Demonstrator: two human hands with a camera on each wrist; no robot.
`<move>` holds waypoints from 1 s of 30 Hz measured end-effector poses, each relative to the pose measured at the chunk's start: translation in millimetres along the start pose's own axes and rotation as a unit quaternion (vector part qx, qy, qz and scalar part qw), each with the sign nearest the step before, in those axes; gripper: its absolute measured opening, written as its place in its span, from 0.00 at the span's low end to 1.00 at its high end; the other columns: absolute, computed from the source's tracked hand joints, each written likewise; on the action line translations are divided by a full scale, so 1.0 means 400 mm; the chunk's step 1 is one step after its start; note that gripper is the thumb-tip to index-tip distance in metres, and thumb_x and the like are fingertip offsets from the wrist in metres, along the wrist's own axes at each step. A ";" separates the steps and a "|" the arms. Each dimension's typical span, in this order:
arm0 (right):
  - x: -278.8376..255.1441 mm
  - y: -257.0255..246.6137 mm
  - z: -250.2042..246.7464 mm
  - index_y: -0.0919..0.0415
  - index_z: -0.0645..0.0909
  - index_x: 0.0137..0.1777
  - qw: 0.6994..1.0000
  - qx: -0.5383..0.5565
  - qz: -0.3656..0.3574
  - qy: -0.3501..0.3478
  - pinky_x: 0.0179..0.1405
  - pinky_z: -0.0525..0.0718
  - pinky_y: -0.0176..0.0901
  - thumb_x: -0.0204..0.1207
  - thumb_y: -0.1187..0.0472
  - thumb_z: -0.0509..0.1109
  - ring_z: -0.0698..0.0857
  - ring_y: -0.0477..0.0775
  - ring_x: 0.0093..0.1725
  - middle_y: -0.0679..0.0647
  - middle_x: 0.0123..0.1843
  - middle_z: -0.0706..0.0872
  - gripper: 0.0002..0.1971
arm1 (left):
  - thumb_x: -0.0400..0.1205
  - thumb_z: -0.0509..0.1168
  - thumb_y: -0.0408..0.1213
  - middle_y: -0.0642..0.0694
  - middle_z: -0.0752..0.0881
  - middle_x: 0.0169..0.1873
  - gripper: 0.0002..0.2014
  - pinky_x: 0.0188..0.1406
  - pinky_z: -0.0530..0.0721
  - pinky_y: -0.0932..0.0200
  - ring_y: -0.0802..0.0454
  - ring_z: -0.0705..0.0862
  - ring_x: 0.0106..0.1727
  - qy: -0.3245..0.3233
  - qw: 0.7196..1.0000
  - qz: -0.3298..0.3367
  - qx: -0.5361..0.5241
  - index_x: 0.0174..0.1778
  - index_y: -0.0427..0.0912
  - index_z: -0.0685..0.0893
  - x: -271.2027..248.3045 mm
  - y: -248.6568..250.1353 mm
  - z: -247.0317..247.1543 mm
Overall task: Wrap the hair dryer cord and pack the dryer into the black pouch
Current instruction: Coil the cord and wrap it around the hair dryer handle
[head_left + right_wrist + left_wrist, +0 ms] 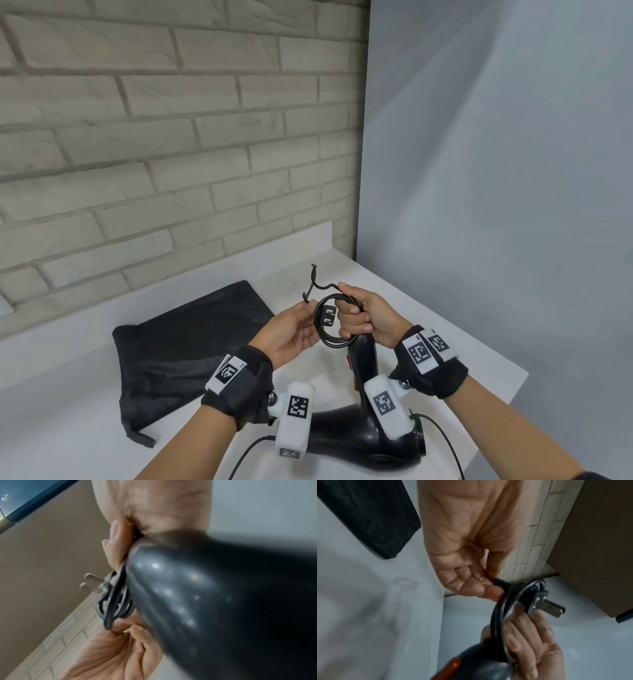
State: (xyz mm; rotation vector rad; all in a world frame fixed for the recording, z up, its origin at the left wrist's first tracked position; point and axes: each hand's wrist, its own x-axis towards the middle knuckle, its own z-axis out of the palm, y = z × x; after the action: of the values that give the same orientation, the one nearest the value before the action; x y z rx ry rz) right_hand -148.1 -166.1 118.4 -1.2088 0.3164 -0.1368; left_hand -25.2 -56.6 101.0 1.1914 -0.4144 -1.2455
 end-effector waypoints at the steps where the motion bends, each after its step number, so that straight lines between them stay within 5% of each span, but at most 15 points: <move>1: 0.000 0.001 -0.002 0.53 0.65 0.17 1.000 -0.001 -0.002 0.002 0.25 0.75 0.35 0.84 0.50 0.46 0.57 0.41 0.10 0.43 0.10 0.58 0.31 | 0.84 0.57 0.38 0.51 0.86 0.28 0.08 0.33 0.82 0.65 0.59 0.83 0.26 -0.007 1.000 0.000 0.004 0.45 0.44 0.80 -0.002 0.000 0.004; 12: 0.008 0.004 -0.017 0.53 0.65 0.16 0.998 0.013 -0.012 0.066 0.22 0.75 0.34 0.83 0.50 0.48 0.57 0.41 0.09 0.43 0.10 0.57 0.31 | 0.85 0.56 0.42 0.50 0.89 0.28 0.11 0.42 0.78 0.61 0.55 0.81 0.37 -0.005 0.999 -0.018 0.044 0.43 0.43 0.82 -0.029 0.007 0.034; 16: 0.023 0.006 -0.023 0.52 0.66 0.15 0.996 -0.010 -0.023 0.084 0.25 0.53 0.40 0.83 0.49 0.49 0.56 0.41 0.09 0.43 0.11 0.58 0.31 | 0.84 0.50 0.56 0.50 0.88 0.42 0.21 0.47 0.78 0.59 0.56 0.84 0.43 -0.055 0.995 -0.016 0.076 0.57 0.46 0.82 -0.035 0.018 0.053; 18: 0.031 0.001 -0.021 0.52 0.66 0.15 0.996 -0.006 -0.028 0.084 0.21 0.59 0.36 0.84 0.50 0.48 0.57 0.41 0.09 0.43 0.10 0.59 0.31 | 0.82 0.53 0.58 0.55 0.88 0.41 0.20 0.53 0.78 0.57 0.59 0.84 0.44 -0.075 0.991 -0.006 0.108 0.54 0.51 0.84 -0.044 0.025 0.062; 20: 0.037 -0.007 -0.019 0.53 0.65 0.15 0.996 0.006 -0.033 0.081 0.16 0.65 0.31 0.84 0.51 0.48 0.58 0.41 0.09 0.44 0.10 0.59 0.31 | 0.81 0.61 0.49 0.53 0.88 0.39 0.11 0.57 0.80 0.54 0.57 0.83 0.46 -0.064 0.989 0.008 0.136 0.47 0.51 0.86 -0.049 0.030 0.064; 22: 0.044 -0.009 -0.017 0.53 0.65 0.15 0.996 -0.002 -0.036 0.077 0.18 0.66 0.32 0.84 0.51 0.47 0.57 0.41 0.09 0.43 0.11 0.59 0.31 | 0.80 0.65 0.37 0.46 0.86 0.41 0.02 0.52 0.85 0.54 0.51 0.84 0.46 -0.044 0.986 0.006 0.158 0.46 0.44 0.83 -0.049 0.037 0.062; 26: 0.060 -0.005 -0.026 0.52 0.65 0.15 0.994 0.014 -0.037 0.097 0.22 0.71 0.35 0.83 0.50 0.48 0.56 0.41 0.09 0.43 0.11 0.58 0.31 | 0.81 0.60 0.24 0.40 0.86 0.39 0.10 0.33 0.86 0.60 0.52 0.86 0.30 -0.017 0.976 -0.013 0.218 0.54 0.42 0.75 -0.063 0.045 0.048; 30: 0.057 -0.009 -0.047 0.53 0.65 0.15 0.990 0.031 -0.055 0.126 0.20 0.73 0.34 0.84 0.51 0.49 0.56 0.42 0.09 0.44 0.11 0.58 0.31 | 0.76 0.62 0.26 0.45 0.81 0.27 0.10 0.20 0.67 0.65 0.57 0.74 0.19 0.013 0.958 0.043 0.284 0.51 0.40 0.82 -0.093 0.057 -0.016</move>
State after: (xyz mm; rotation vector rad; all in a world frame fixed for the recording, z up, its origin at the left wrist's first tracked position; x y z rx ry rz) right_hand -132.2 -190.6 112.2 -1.1477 0.4631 -0.3941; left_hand -21.6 -24.1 130.5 1.6508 -0.8344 -1.0623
